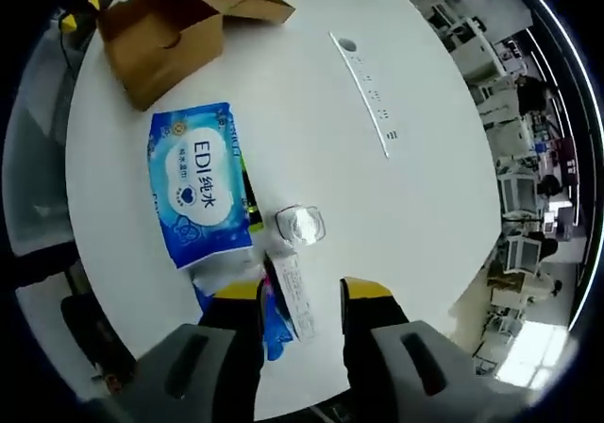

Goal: Operate the shoe box by opening the lid, removing the specified soft item, and placing it in the target area until the item is outside and the box remains undamaged.

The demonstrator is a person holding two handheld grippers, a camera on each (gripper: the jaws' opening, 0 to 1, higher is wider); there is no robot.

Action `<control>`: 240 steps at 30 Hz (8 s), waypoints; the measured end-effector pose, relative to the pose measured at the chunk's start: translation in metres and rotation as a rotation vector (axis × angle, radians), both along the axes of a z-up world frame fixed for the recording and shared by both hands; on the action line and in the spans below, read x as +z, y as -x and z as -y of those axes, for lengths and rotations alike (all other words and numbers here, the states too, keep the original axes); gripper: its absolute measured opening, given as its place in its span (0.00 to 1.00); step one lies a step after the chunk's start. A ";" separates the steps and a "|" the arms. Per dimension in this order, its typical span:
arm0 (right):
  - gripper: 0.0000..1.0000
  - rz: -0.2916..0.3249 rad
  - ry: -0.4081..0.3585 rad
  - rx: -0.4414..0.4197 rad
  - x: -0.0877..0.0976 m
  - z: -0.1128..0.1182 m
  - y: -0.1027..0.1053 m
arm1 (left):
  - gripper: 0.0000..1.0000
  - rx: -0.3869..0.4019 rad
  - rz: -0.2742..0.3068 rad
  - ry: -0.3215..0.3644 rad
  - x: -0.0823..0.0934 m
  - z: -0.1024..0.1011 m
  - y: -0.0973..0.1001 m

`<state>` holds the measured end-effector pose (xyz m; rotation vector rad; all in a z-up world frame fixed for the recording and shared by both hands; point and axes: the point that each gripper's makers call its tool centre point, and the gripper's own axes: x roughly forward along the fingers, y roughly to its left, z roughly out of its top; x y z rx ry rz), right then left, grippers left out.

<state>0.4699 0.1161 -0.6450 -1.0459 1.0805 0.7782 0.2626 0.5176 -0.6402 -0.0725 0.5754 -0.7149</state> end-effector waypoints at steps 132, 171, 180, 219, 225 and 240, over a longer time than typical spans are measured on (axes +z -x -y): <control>0.24 -0.017 -0.763 -0.377 -0.001 -0.160 0.132 | 0.23 0.473 -0.221 -0.077 -0.075 -0.094 -0.006; 0.24 -0.032 -0.834 -0.545 -0.022 -0.214 0.044 | 0.11 0.437 -0.213 -0.112 -0.072 -0.103 0.007; 0.24 -0.064 -0.853 -0.611 -0.040 -0.231 0.023 | 0.11 0.436 -0.223 -0.103 -0.073 -0.104 0.006; 0.07 -0.009 -0.669 -0.746 -0.100 -0.233 -0.026 | 0.10 0.469 -0.243 -0.113 -0.079 -0.110 -0.002; 0.05 0.035 -0.672 -0.753 -0.084 -0.232 -0.017 | 0.09 0.483 -0.236 -0.129 -0.079 -0.109 -0.005; 0.05 0.098 -0.702 -0.701 -0.048 -0.237 -0.011 | 0.08 0.520 -0.249 -0.125 -0.080 -0.110 -0.007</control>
